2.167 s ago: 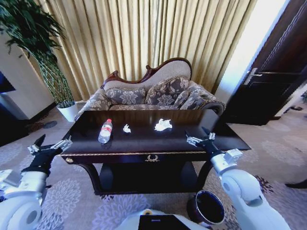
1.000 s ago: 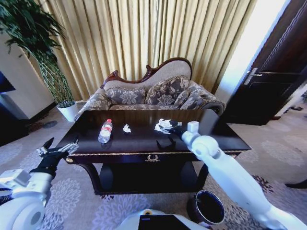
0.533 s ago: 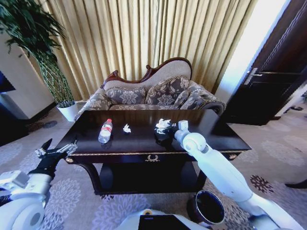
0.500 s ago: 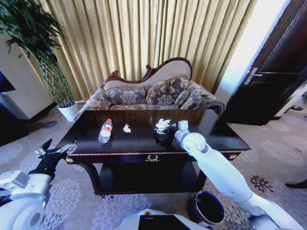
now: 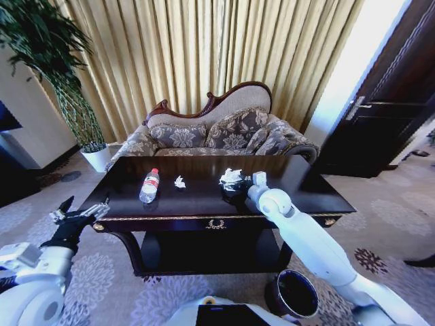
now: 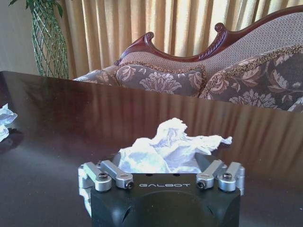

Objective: Move to the front of the table and place the trash on the table into the trash bin.

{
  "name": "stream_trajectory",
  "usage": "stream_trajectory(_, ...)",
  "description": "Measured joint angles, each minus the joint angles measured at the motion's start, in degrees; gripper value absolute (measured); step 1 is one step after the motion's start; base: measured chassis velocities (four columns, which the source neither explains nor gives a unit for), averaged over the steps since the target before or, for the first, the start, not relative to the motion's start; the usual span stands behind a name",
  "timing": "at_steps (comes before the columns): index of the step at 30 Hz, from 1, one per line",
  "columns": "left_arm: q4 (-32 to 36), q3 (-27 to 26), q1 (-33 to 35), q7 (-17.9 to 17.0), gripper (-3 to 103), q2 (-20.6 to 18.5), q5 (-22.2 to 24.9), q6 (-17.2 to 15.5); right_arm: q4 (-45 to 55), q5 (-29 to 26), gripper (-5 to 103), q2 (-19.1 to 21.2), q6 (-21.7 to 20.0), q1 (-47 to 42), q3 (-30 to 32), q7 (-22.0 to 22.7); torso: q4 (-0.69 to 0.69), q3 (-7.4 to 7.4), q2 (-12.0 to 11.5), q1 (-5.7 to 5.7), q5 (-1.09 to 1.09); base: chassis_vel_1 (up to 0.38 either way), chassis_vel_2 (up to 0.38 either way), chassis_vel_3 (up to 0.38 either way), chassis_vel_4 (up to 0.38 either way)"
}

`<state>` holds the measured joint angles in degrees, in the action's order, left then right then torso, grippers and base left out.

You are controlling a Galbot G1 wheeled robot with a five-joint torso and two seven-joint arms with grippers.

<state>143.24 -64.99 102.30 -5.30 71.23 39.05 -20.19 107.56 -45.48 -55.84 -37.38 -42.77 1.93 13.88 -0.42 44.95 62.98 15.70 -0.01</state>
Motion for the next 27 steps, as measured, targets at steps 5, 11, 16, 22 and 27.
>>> stream_trajectory(5, 0.0, 0.2, 0.2, 0.2, 100, 0.2, -0.3, 0.1, 0.1, 0.5, 73, -0.1, 0.0, -0.7, 0.2, -0.1, 0.0, 0.0, 0.0, 0.0, 0.0, 0.0, 0.0, 0.0, 0.0)
stream_trajectory(11, 0.0, 0.2, 0.3, 0.2, 100, -0.3, -0.5, 0.3, 0.3, 0.8, 46, -0.1, 0.2, -1.3, 1.1, -0.2, 0.0, 0.0, 0.0, 0.0, 0.0, 0.0, 0.0, 0.0, 0.0)
stream_trajectory(16, 0.0, 0.6, 0.3, 0.3, 100, -0.1, -0.8, 0.4, 0.7, 0.9, 24, 0.1, 0.3, -1.9, 1.6, -0.3, 0.0, 0.0, 0.0, 0.0, 0.0, 0.0, 0.0, 0.0, 0.0)
stream_trajectory(22, 0.0, 0.7, 0.4, 0.6, 100, 0.3, -1.1, 0.8, 1.2, 0.9, 4, 0.2, 0.3, -2.5, 1.9, -0.3, 0.0, 0.0, 0.0, 0.0, 0.0, 0.0, 0.0, 0.0, 0.0)
stream_trajectory(27, 0.0, 0.5, 0.4, 0.8, 100, 0.3, -1.1, 0.9, 1.4, 1.0, 1, 0.2, 0.3, -2.6, 1.9, -0.3, 0.0, 0.0, 0.0, 0.0, 0.0, 0.0, 0.0, 0.0, 0.0)
